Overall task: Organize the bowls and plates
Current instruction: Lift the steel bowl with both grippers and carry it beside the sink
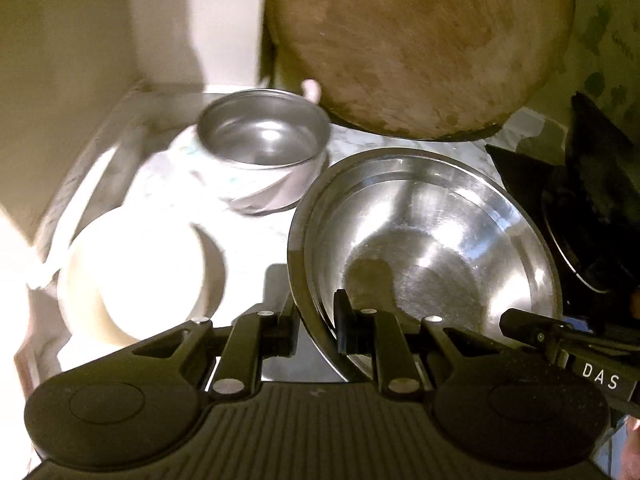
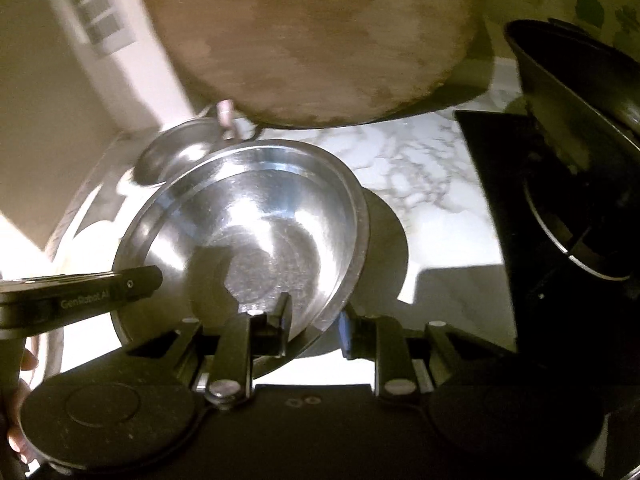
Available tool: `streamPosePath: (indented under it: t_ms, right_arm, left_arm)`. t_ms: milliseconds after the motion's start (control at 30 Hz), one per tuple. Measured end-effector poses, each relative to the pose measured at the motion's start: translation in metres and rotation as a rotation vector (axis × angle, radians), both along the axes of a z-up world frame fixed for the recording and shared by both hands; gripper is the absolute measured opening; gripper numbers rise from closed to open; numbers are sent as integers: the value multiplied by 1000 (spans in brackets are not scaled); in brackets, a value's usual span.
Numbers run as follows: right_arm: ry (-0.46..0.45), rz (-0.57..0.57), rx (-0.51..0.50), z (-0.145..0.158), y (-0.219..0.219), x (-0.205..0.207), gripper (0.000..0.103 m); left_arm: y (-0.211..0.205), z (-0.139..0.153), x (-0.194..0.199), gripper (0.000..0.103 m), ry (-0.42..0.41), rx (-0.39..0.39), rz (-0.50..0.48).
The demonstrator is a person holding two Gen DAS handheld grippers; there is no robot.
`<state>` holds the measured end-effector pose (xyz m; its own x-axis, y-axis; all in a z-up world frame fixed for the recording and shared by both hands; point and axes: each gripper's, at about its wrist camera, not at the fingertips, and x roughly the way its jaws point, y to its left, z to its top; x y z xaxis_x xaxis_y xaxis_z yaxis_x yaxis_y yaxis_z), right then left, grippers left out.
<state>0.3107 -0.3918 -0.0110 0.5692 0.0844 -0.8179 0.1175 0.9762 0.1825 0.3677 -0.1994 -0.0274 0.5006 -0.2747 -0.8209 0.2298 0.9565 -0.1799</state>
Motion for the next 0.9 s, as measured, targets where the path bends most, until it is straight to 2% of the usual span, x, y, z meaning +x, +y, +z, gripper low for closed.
streamPosePath:
  t_ms: [400,600,900]
  right_arm:
    - [-15,240,20,20,89,-41,24]
    - [9,373,40,19,137,-59,24]
    - [53,540,39,8,190,-89,24]
  left_arm:
    - [96,23,-85,16,-18,35,201]
    - [146,24,-127,16,6,47,318]
    - [198,12,-188,17,37,57,457]
